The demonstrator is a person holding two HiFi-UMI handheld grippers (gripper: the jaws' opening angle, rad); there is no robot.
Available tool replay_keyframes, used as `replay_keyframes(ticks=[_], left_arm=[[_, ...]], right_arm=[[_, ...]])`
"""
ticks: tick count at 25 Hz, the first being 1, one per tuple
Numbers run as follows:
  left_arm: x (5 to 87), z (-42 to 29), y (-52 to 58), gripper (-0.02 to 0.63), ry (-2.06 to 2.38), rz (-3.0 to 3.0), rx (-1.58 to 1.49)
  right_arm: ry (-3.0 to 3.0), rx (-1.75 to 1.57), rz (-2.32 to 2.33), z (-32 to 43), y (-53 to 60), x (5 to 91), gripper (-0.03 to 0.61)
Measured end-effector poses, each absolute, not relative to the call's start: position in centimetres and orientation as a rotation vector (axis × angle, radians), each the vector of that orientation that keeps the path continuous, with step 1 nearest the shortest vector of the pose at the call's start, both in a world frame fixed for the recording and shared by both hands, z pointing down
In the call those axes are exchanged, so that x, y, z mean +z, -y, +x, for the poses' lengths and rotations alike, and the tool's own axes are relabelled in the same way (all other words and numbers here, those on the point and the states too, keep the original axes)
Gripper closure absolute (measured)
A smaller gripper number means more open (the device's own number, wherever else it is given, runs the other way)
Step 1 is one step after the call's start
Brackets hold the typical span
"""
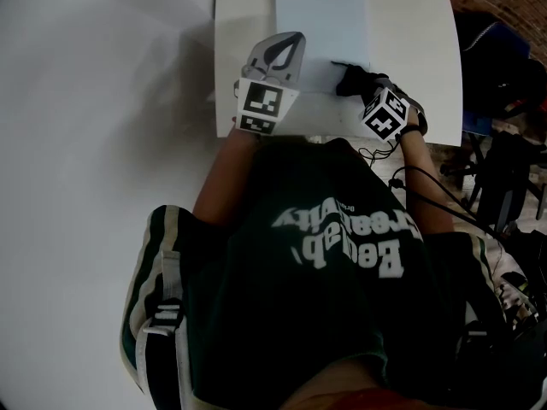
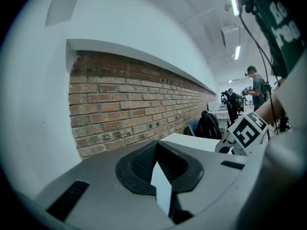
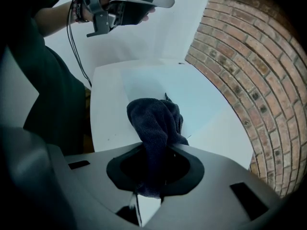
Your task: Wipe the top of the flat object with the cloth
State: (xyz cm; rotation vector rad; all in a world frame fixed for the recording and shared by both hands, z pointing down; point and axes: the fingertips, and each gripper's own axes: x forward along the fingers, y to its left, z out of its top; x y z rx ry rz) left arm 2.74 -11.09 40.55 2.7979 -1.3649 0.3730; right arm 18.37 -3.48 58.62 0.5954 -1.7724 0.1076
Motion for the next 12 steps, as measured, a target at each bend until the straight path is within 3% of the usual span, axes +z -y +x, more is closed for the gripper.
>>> replay_keyframes(ticks=[6,12], left_arm=[[38.7,2.2,11.4,0.617,1.383,2.83,0.373],[35.8,0.7,12.5,0.617,1.467,2.848,0.38]], right_arm=[[1.811,0.042,0.703,18.0,5.9,55.1,0.52],[2.197,-0.174,1.197,15.2,12.2,42.0,0.52]])
